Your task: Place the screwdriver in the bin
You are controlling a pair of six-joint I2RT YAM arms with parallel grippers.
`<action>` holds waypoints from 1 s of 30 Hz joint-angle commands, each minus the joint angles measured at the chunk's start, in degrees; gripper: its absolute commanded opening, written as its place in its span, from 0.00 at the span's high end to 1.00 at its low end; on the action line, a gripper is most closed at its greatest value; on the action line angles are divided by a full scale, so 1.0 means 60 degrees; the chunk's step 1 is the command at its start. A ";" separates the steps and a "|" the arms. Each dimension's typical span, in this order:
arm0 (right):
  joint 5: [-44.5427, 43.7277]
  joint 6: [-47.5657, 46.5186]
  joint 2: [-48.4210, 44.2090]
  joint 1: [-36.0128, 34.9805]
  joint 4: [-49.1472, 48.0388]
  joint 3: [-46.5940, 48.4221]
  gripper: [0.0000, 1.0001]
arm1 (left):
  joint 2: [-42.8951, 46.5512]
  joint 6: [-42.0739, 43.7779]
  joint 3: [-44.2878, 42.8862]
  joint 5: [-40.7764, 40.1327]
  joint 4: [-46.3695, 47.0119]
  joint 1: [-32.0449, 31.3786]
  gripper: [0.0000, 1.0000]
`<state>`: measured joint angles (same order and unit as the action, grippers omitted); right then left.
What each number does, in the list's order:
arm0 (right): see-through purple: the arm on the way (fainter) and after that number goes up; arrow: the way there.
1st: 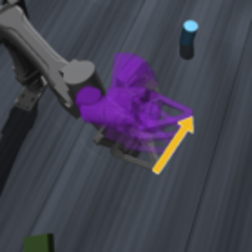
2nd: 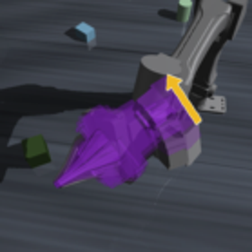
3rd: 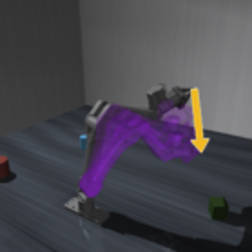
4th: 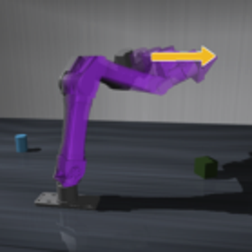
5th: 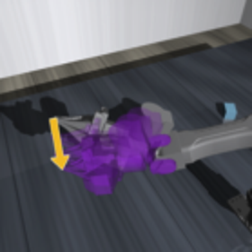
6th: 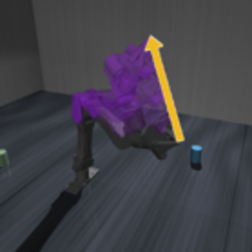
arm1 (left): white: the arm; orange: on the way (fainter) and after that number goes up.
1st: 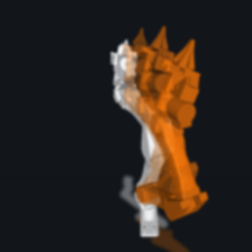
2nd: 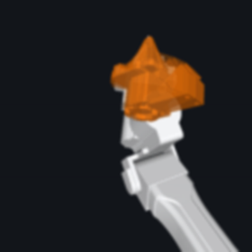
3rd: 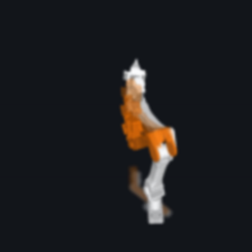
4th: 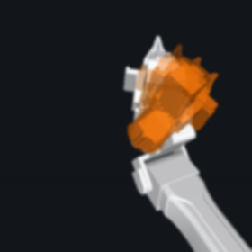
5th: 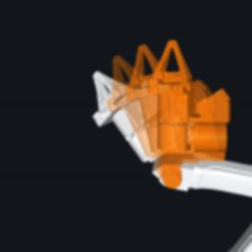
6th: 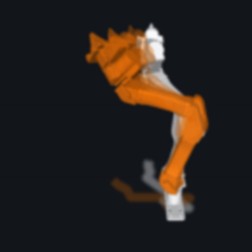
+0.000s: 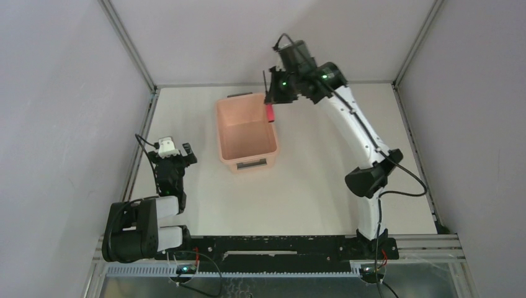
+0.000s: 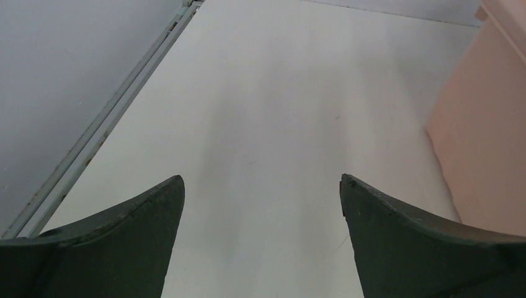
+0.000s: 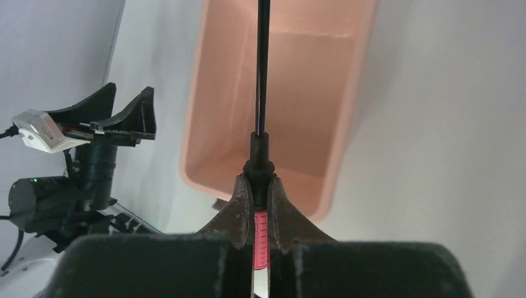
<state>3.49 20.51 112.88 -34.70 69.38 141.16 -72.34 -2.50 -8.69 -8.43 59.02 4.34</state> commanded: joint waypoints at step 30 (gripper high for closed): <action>-0.2317 0.2557 0.3975 -0.1775 -0.3178 -0.2396 0.61 | 0.0058 0.0168 -0.0377 -0.0042 0.0285 -0.0068 0.00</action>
<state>-9.23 35.48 138.80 -45.04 52.47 124.55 -72.34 -2.50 -8.69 -8.43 59.02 4.34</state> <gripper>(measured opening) 0.311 0.996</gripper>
